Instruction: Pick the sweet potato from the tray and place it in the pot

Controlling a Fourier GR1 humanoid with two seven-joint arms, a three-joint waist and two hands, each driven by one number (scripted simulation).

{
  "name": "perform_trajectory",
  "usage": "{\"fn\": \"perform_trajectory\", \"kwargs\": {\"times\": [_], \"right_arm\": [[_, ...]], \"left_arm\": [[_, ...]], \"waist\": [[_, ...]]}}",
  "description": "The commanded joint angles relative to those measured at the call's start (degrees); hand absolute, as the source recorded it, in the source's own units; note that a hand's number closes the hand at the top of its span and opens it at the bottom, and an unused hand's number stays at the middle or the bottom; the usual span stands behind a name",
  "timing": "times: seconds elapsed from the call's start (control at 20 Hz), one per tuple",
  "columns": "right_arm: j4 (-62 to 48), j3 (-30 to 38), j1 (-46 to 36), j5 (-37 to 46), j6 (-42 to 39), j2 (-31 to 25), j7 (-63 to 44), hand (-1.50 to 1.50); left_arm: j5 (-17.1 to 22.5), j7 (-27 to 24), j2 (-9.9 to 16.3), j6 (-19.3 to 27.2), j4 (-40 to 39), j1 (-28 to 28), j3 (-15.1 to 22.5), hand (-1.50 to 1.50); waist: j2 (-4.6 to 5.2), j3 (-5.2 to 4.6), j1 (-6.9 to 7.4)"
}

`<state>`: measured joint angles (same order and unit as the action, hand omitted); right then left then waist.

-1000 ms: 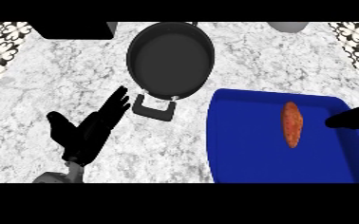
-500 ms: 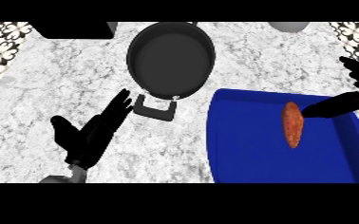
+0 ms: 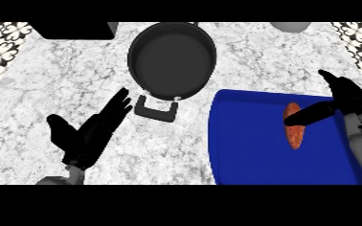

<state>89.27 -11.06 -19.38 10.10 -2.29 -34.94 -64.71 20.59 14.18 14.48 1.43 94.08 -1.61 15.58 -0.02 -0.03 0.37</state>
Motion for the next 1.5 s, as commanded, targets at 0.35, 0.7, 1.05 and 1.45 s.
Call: {"fn": "perform_trajectory", "kwargs": {"times": [0.35,0.7,1.05,1.45], "right_arm": [[1.09,-1.8,-0.11,4.64,-3.72,1.76,-12.63,-1.5],[-6.34,-1.1,1.98,7.5,-2.57,5.43,-5.43,-1.5],[-7.92,1.56,-0.65,9.24,-4.86,7.64,-7.51,-1.5],[-9.31,2.19,4.45,14.13,-3.45,11.87,-2.77,-1.5]], "left_arm": [[-2.31,-2.15,-1.95,-1.46,-2.1,1.67,0.19,0.0],[-0.22,4.03,-1.96,-1.39,-1.46,-4.19,-3.89,0.0],[-1.91,0.75,-1.82,-4.1,-0.36,1.23,-3.53,0.0],[-5.27,0.96,-3.62,-3.94,2.13,3.24,-2.86,0.0]], "waist": [[-0.03,-0.03,-0.27],[0.08,0.02,-0.21],[0.02,0.0,0.1],[-0.03,0.02,-0.21]]}}
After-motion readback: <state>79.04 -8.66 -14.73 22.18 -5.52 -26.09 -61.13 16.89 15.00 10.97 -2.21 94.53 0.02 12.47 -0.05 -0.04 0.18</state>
